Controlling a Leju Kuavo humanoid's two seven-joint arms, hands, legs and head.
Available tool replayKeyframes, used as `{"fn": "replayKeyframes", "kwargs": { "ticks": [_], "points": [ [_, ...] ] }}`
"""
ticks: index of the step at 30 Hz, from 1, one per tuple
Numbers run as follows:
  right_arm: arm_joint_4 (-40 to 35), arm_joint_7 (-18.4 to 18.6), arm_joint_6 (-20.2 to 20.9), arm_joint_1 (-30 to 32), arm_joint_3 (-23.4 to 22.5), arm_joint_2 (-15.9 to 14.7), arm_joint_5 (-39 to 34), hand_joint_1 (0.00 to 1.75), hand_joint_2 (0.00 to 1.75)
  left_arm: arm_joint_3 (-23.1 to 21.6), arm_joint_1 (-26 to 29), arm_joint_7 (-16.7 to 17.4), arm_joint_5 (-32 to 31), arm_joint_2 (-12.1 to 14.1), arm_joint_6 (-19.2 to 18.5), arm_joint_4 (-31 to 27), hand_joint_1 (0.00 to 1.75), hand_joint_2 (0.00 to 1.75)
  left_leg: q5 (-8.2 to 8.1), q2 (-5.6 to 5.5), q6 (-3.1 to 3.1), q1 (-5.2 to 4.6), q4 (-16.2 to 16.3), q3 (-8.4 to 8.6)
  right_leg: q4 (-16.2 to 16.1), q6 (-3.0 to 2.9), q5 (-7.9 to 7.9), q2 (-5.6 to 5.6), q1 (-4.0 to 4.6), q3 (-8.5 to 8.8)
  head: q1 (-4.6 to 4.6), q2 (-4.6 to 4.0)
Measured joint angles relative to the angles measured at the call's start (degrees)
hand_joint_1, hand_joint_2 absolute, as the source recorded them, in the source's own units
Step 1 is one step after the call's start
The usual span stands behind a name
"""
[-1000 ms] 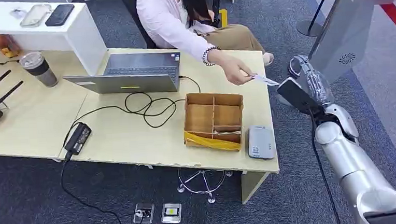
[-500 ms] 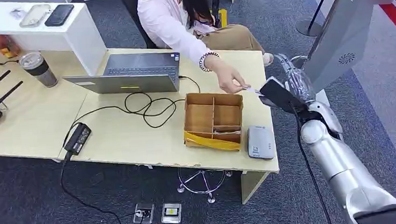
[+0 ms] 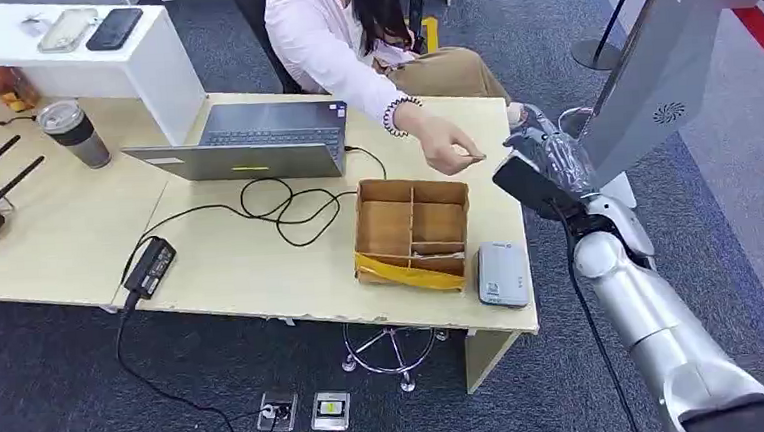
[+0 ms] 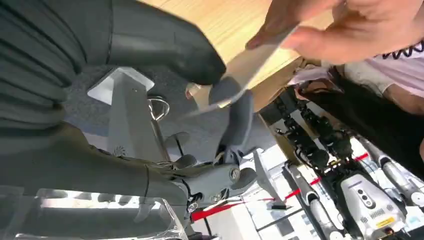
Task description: Pass the card to the sensor for recognition and then transmit it.
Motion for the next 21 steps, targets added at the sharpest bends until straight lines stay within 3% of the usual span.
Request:
{"fn": "replayKeyframes", "kwargs": {
  "ticks": [21],
  "points": [
    [1.7, -5.4, 0.3, -0.9, 1.3, 2.4, -2.4, 1.75, 1.75, 0.1, 0.2, 0.0, 1.9, 0.1, 1.0, 0.0, 0.00, 0.00, 0.00, 0.00, 0.00, 0.00, 0.0, 0.00, 0.0, -0.01, 0.00, 0.00, 0.00, 0.00, 0.00, 0.00]
  ]
}}
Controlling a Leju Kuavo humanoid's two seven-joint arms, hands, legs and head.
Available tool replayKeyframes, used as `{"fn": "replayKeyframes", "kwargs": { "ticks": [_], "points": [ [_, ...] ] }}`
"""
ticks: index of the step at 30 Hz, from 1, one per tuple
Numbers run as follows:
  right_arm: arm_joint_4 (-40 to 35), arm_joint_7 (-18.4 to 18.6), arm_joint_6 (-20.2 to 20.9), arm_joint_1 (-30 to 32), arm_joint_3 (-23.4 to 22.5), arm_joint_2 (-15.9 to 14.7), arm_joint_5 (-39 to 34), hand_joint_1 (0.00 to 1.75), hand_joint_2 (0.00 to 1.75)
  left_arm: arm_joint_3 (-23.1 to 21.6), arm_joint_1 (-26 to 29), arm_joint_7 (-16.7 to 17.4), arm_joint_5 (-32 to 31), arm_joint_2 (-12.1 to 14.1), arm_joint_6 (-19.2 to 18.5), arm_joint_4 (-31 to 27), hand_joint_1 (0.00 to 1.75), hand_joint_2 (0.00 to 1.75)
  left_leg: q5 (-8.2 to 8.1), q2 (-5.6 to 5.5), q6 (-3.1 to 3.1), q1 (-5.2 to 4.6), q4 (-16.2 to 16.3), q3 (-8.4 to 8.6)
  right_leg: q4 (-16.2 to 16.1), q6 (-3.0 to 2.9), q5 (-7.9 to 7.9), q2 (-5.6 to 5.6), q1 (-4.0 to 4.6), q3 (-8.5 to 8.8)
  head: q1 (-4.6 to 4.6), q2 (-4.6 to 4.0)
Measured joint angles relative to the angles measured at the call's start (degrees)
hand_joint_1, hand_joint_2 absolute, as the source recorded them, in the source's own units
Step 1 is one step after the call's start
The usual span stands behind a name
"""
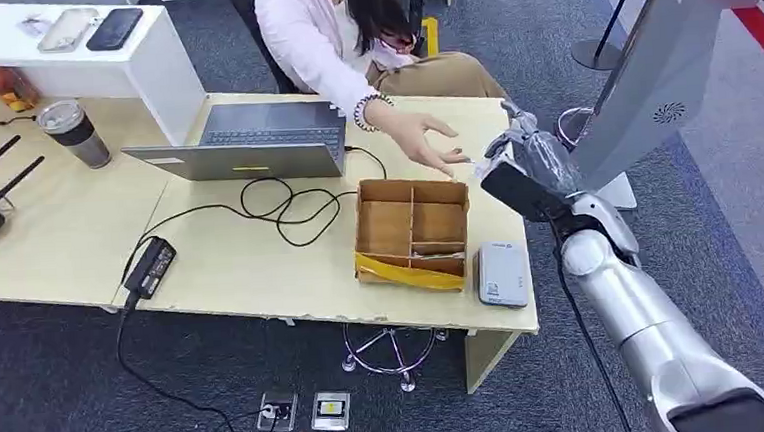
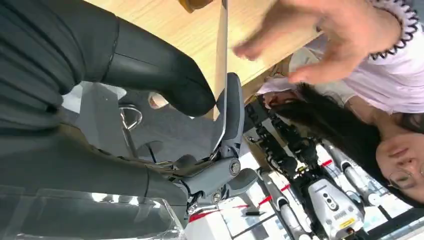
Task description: Pass the card to the sensor for recognition and then transmit it.
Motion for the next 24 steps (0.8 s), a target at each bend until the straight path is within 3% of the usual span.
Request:
{"fn": "replayKeyframes", "kwargs": {
  "ticks": [14, 24],
  "points": [
    [3.5, 0.0, -1.4, 0.0, 0.5, -0.1, -1.0, 1.75, 1.75, 0.0, 0.0, 0.0, 0.1, 0.0, 0.2, 0.0, 0.00, 0.00, 0.00, 0.00, 0.00, 0.00, 0.0, 0.01, 0.0, 0.00, 0.00, 0.02, 0.00, -0.05, 0.00, 0.00],
    [7.1, -0.4, -0.9, 0.4, 0.4, -4.4, -4.4, 1.75, 1.75, 0.1, 0.4, 0.0, 0.2, 0.2, 0.4, 0.0, 0.00, 0.00, -0.01, 0.04, 0.00, -0.02, 0.0, 0.00, 0.0, 0.00, 0.00, 0.05, -0.02, -0.06, 0.00, 0.00]
  ]
}}
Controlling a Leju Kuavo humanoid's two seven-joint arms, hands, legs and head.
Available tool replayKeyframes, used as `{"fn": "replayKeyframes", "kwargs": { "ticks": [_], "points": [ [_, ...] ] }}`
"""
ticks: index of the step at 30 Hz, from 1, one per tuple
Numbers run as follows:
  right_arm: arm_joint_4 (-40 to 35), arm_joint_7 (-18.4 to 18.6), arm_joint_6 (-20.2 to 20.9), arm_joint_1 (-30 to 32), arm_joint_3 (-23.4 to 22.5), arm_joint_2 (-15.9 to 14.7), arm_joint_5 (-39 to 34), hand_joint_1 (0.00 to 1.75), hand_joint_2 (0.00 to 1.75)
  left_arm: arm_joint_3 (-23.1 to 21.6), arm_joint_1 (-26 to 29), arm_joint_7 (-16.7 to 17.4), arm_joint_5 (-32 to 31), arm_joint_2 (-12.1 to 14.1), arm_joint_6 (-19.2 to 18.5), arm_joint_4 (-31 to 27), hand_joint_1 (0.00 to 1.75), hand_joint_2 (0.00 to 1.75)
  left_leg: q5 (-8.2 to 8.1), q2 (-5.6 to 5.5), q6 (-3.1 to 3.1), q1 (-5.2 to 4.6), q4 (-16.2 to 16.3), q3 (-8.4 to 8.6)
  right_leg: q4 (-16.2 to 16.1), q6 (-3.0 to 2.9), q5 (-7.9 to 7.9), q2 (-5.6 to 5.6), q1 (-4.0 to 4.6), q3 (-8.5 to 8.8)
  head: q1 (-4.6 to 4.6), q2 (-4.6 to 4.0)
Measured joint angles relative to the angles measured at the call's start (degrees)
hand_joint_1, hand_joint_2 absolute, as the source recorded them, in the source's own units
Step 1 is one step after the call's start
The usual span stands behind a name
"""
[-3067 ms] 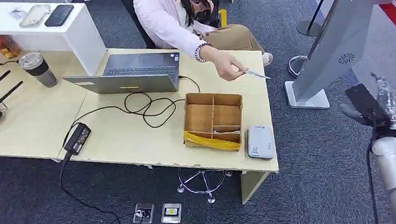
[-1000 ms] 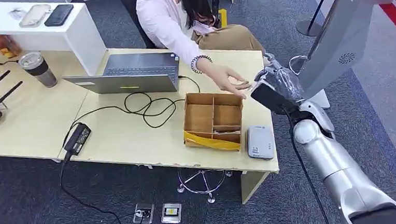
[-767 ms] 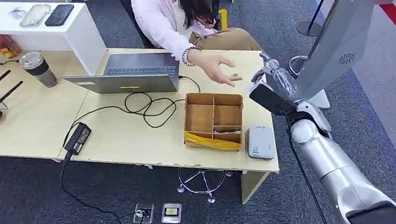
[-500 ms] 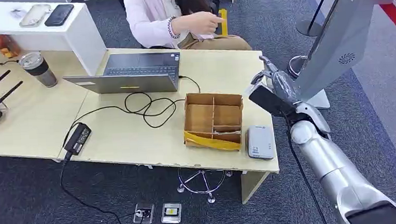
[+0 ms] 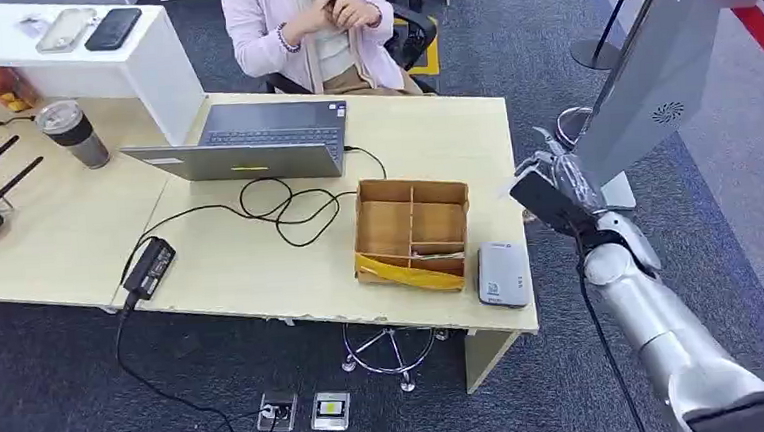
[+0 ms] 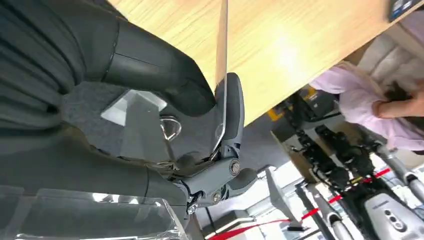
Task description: Pass the card to the sensor for recognition and then transmit it.
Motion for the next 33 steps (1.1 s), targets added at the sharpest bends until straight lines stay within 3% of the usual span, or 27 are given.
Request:
{"fn": "replayKeyframes", "kwargs": {
  "ticks": [10, 33],
  "points": [
    [1.0, 0.1, 0.4, 1.1, 0.0, -2.5, -0.5, 1.75, 1.75, 0.0, 0.0, 0.2, 0.2, 0.1, 0.6, 0.0, 0.00, 0.00, 0.00, 0.02, 0.00, 0.01, 0.0, 0.00, 0.0, 0.00, 0.00, 0.02, 0.01, 0.00, 0.00, 0.00],
    [3.1, 0.2, -0.2, 5.3, 0.0, -3.0, -3.1, 1.75, 1.75, 0.0, 0.0, 0.4, 0.4, 0.1, 1.0, 0.0, 0.00, 0.00, 0.00, 0.03, 0.00, 0.01, 0.0, 0.00, 0.0, 0.00, 0.00, 0.01, 0.01, 0.00, 0.00, 0.00]
  ]
}}
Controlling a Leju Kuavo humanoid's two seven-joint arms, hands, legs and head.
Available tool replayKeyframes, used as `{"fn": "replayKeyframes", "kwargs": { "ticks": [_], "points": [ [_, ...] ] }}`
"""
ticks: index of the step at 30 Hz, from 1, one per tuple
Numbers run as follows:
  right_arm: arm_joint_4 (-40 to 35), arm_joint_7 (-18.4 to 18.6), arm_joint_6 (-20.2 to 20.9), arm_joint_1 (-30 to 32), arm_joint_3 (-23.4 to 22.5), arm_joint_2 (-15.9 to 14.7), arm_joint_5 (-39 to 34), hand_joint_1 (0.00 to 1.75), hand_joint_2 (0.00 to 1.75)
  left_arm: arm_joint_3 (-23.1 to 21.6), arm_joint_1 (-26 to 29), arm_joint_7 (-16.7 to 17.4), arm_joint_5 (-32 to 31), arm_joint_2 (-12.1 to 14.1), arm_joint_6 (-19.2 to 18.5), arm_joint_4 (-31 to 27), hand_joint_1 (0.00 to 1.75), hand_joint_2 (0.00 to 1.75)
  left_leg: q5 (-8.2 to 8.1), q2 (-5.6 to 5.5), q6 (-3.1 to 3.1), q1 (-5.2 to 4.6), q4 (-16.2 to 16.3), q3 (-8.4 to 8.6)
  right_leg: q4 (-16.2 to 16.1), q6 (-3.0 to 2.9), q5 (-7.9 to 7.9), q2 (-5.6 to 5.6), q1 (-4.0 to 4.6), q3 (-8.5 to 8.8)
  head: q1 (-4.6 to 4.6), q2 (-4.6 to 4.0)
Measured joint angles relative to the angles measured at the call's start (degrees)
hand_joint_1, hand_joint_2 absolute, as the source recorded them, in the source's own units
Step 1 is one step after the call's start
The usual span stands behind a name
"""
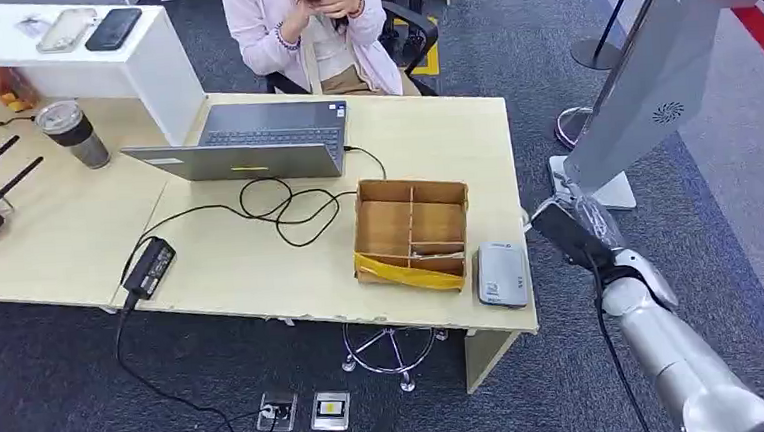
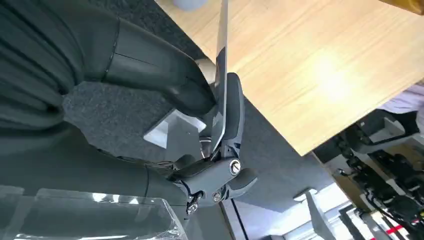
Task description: Pass the card to the sensor for recognition and then transmit it.
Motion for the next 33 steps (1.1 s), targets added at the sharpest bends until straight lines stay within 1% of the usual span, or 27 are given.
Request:
{"fn": "replayKeyframes", "kwargs": {
  "ticks": [13, 28, 33],
  "points": [
    [1.3, -0.3, -0.4, 3.4, -0.1, -1.3, -2.0, 1.75, 1.75, 0.0, 0.0, 0.5, -0.1, 0.0, 0.8, 0.0, 0.00, 0.00, -0.01, 0.01, 0.00, 0.00, 0.0, 0.00, 0.0, 0.00, 0.00, 0.00, 0.00, 0.00, 0.00, 0.00],
    [1.0, -0.6, -0.3, 7.1, -0.1, -1.2, -2.1, 1.75, 1.75, 0.0, 0.0, 0.5, -0.9, 0.0, 0.7, 0.0, 0.00, 0.00, -0.01, 0.01, 0.00, 0.00, 0.0, -0.01, 0.0, 0.00, 0.00, 0.00, 0.00, 0.01, 0.00, 0.00],
    [-1.2, 0.8, -0.3, 8.0, -0.1, -0.8, -0.8, 1.75, 1.75, 0.0, 0.0, 0.7, -0.9, 0.0, 0.7, 0.0, 0.00, 0.00, -0.01, 0.02, 0.00, 0.00, 0.0, 0.00, 0.0, 0.00, 0.00, 0.01, 0.01, 0.01, 0.00, 0.00]
  ]
}}
